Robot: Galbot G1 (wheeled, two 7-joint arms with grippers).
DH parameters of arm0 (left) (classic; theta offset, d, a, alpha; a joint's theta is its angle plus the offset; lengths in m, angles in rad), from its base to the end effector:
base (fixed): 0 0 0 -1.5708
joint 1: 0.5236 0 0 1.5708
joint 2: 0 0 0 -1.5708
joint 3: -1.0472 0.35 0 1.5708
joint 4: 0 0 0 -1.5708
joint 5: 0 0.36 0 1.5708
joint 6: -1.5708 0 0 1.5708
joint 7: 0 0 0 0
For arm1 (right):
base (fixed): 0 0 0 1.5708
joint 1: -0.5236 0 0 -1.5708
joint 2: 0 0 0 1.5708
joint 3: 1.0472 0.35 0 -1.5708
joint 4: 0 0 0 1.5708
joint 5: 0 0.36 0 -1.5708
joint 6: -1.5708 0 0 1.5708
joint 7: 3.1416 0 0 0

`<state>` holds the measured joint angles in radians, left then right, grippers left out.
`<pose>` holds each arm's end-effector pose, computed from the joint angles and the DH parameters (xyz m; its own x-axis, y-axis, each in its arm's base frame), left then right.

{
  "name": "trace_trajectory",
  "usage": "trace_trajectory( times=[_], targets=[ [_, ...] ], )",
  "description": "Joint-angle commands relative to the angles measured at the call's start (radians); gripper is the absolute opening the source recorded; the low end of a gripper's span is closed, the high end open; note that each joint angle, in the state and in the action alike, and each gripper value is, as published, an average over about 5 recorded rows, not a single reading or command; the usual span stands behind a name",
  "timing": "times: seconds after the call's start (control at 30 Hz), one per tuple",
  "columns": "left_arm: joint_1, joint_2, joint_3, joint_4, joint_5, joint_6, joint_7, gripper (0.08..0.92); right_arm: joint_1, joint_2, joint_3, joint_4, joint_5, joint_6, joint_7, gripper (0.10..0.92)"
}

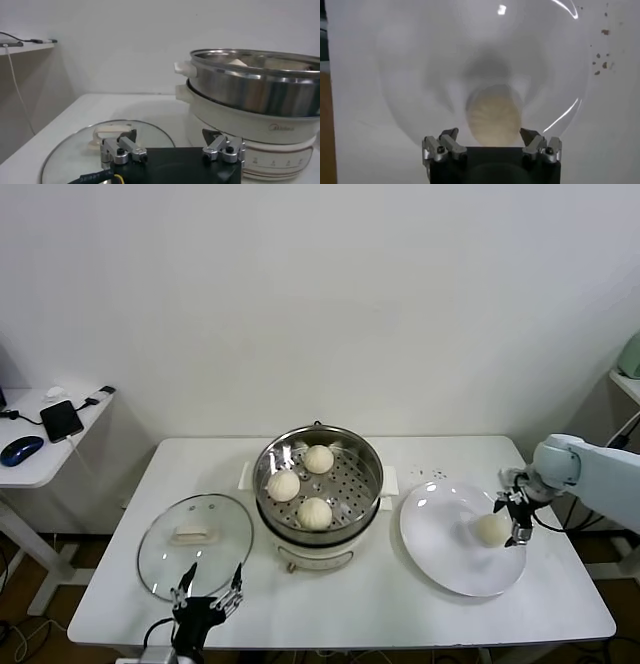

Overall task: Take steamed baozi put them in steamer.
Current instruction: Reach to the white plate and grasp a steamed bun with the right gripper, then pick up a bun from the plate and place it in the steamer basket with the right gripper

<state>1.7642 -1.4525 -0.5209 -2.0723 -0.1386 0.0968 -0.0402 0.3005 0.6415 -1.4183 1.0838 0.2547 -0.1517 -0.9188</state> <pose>0.1224 0.0200 -0.3399 -0.9500 0.0221 0.3115 0.0117 0.9993 -0.0355 0.5087 -0.2380 -0.2337 -0.0957 -0.0069 0.9954 -0.9943 0.0473 -0.0952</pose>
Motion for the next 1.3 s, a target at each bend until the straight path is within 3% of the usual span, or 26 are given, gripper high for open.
trace_trajectory(
  times=[0.03, 0.3, 0.53, 0.77, 0.97, 1.13, 1.3],
  targets=[
    [0.001, 0.003, 0.002, 0.0, -0.001, -0.002, -0.002, 0.823, -0.079, 0.016, 0.081, -0.04, -0.053, 0.001, 0.016, 0.823],
    [0.01, 0.005, 0.006, -0.009, 0.001, -0.003, -0.002, 0.823, -0.059, 0.01, 0.067, -0.008, -0.056, 0.006, -0.006, 0.817],
    [0.012, 0.003, 0.012, -0.017, 0.006, -0.006, -0.003, 0.823, -0.032, -0.001, 0.083, 0.018, -0.051, 0.017, -0.007, 0.706],
    [0.029, 0.006, 0.016, -0.032, 0.013, -0.016, -0.005, 0.823, 0.057, -0.018, 0.071, 0.065, -0.019, 0.028, -0.037, 0.685],
    [0.034, 0.006, 0.02, -0.048, 0.017, -0.014, -0.005, 0.823, 0.398, 0.028, -0.108, 0.139, 0.207, 0.025, -0.063, 0.679],
    [0.034, 0.008, 0.018, -0.061, 0.017, -0.008, -0.004, 0.823, 0.724, 0.174, -0.349, 0.195, 0.501, 0.018, -0.077, 0.679],
    [0.033, 0.01, 0.018, -0.067, 0.016, -0.006, -0.003, 0.823, 0.864, 0.303, -0.37, 0.262, 0.709, -0.024, -0.067, 0.679]
  ],
)
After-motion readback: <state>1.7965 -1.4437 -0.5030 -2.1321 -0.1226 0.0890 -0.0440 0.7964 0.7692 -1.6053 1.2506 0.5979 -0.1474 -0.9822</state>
